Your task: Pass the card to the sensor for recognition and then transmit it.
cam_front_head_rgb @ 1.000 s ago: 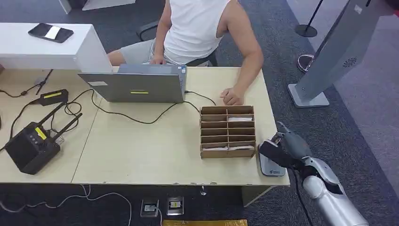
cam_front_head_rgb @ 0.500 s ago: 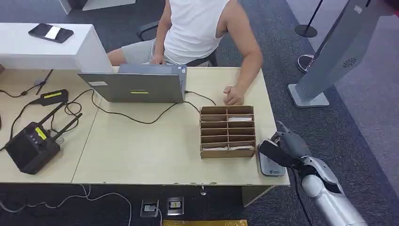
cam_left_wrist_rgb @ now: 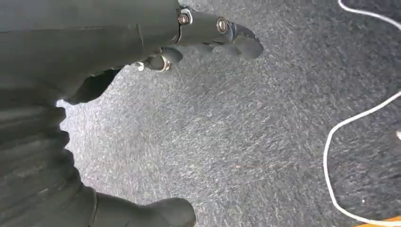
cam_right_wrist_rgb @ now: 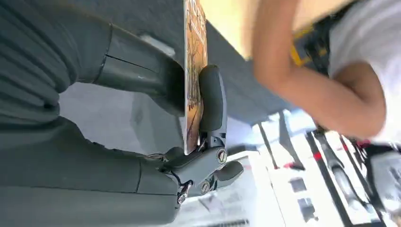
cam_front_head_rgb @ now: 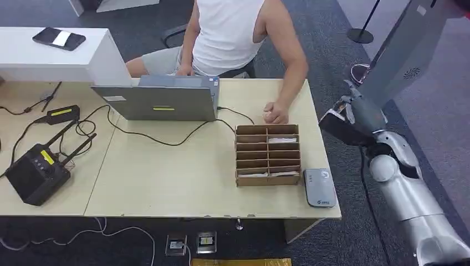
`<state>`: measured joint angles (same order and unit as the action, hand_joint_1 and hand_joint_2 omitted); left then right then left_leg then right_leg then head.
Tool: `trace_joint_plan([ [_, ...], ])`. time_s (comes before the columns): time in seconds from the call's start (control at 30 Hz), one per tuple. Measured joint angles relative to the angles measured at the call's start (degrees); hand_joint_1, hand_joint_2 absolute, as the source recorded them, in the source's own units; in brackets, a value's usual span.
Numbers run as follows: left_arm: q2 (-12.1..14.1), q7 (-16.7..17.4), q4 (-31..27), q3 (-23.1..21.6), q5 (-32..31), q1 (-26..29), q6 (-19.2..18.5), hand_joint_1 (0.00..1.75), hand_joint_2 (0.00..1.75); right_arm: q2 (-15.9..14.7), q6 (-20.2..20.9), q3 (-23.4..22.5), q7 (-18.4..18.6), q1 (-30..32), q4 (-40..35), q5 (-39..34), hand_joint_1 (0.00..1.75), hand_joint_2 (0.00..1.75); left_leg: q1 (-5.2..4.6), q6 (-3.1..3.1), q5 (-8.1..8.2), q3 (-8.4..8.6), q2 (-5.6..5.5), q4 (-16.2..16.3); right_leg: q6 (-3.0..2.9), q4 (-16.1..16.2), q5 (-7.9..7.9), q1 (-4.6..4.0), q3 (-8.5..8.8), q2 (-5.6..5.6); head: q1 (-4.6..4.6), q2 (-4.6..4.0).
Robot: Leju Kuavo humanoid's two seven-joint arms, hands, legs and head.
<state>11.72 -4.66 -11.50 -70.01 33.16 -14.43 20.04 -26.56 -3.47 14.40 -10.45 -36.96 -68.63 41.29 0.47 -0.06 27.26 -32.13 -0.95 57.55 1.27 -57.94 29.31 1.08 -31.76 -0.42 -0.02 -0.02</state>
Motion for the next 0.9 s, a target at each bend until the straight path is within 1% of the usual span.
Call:
trace_joint_plan([
  [0.13,-0.24,0.18,0.0,-0.02,-0.72,-0.79,-0.32,0.0,1.75,0.83,-1.46,0.46,-2.51,-7.91,4.37,1.6,1.75,1.75,0.0,-0.01,-0.01,-0.06,-0.02,0.0,0.0,-0.02,0.0,0.0,-0.03,-0.02,-0.02,0.0],
  [0.27,-0.44,0.85,0.0,-0.11,-1.79,-1.94,-1.42,0.0,1.75,3.25,-1.9,2.05,-3.89,-14.43,9.72,2.97,1.75,1.75,0.02,-0.01,-0.01,-0.06,-0.04,0.0,0.0,-0.03,0.0,-0.02,-0.02,-0.04,0.0,0.0],
  [0.4,-0.63,1.14,0.0,-0.46,-2.01,-2.51,-1.86,0.0,1.75,5.47,-1.75,3.45,-4.72,-17.52,13.93,3.39,1.75,1.75,0.02,-0.02,-0.05,-0.11,-0.15,0.0,-0.01,-0.03,0.0,-0.02,-0.02,-0.16,0.0,0.0],
  [0.53,-0.83,1.42,0.0,-0.85,-2.14,-2.76,-1.92,0.0,1.75,8.44,-2.34,5.42,-5.23,-20.77,19.78,5.05,1.75,1.75,0.02,-0.02,-0.05,-0.11,-0.12,0.0,-0.01,-0.03,0.0,-0.02,-0.06,-0.08,-0.02,0.0],
  [0.7,-1.16,1.86,0.0,-0.92,-1.95,-2.8,-1.62,0.0,1.75,11.6,-2.8,7.71,-4.31,-23.36,26.71,6.34,1.75,1.75,0.02,-0.03,-0.06,-0.11,-0.16,0.0,-0.01,-0.03,0.0,-0.03,-0.05,-0.17,0.02,0.0],
  [0.8,-1.25,1.86,0.0,-0.92,-1.68,-2.61,-1.42,0.0,1.75,12.72,-3.0,8.68,-3.94,-23.89,29.44,6.56,1.75,1.75,0.02,-0.03,-0.06,-0.11,-0.14,0.0,-0.01,-0.03,0.0,-0.02,-0.05,-0.14,0.02,0.0],
  [0.83,-1.25,1.86,0.0,-0.92,-1.57,-2.5,-1.38,0.0,1.75,12.96,-3.17,8.96,-3.83,-23.94,30.1,6.6,1.62,1.75,0.02,-0.03,-0.06,-0.11,-0.15,0.0,-0.01,-0.03,0.0,-0.02,-0.05,-0.15,0.0,0.0],
  [0.87,-1.25,1.86,0.0,-0.92,-1.51,-2.38,-1.35,0.0,1.75,13.18,-3.34,9.11,-3.7,-23.94,30.78,6.65,0.07,1.75,0.02,-0.03,-0.06,-0.11,-0.15,0.0,-0.01,-0.03,0.0,-0.02,-0.05,-0.16,0.02,0.0],
  [0.9,-1.25,1.86,0.0,-0.92,-1.4,-2.26,-1.31,0.0,1.75,13.33,-3.54,9.2,-3.56,-23.94,31.28,6.65,0.0,1.75,0.02,-0.03,-0.06,-0.12,-0.16,0.01,-0.01,-0.03,0.0,-0.02,-0.05,-0.16,0.02,0.0],
])
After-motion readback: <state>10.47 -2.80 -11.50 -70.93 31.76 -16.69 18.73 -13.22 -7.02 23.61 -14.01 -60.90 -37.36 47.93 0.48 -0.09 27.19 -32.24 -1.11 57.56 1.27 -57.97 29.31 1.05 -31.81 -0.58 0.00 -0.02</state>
